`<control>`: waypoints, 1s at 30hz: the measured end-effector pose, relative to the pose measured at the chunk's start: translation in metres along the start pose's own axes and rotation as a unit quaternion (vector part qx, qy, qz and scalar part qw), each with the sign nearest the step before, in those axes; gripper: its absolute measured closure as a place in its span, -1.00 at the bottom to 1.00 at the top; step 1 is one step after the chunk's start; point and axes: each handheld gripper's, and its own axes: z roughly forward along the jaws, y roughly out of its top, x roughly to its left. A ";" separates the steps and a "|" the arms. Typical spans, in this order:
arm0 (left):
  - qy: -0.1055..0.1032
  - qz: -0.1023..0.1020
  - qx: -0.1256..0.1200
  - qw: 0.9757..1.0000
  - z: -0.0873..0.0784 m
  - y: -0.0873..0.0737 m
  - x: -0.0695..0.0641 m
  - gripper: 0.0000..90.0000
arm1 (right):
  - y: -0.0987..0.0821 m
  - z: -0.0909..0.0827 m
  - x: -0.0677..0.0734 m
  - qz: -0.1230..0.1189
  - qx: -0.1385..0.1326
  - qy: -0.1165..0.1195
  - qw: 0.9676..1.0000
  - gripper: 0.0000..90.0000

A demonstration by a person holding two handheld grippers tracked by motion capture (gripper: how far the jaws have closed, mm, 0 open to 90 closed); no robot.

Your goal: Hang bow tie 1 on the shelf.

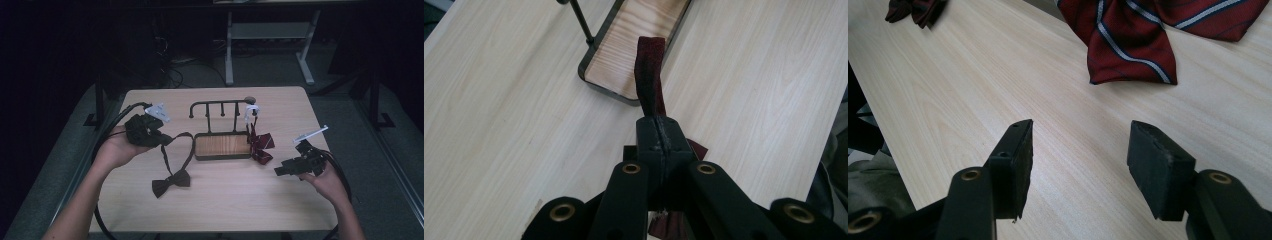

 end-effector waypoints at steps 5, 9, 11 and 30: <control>0.002 -0.003 -0.001 1.000 0.000 0.006 0.004 1.00 | -0.001 -0.001 0.000 0.002 -0.001 0.001 1.000 -0.03; 0.004 0.000 0.002 1.000 -0.002 0.013 0.006 1.00 | -0.001 -0.002 0.000 0.003 -0.001 0.001 1.000 -0.03; 0.004 -0.001 0.002 1.000 -0.003 0.017 0.008 1.00 | 0.000 -0.002 0.000 0.003 -0.002 0.001 1.000 -0.03; 0.010 -0.007 0.012 1.000 -0.002 0.040 0.023 1.00 | 0.000 -0.006 0.002 -0.005 -0.011 0.005 1.000 -0.03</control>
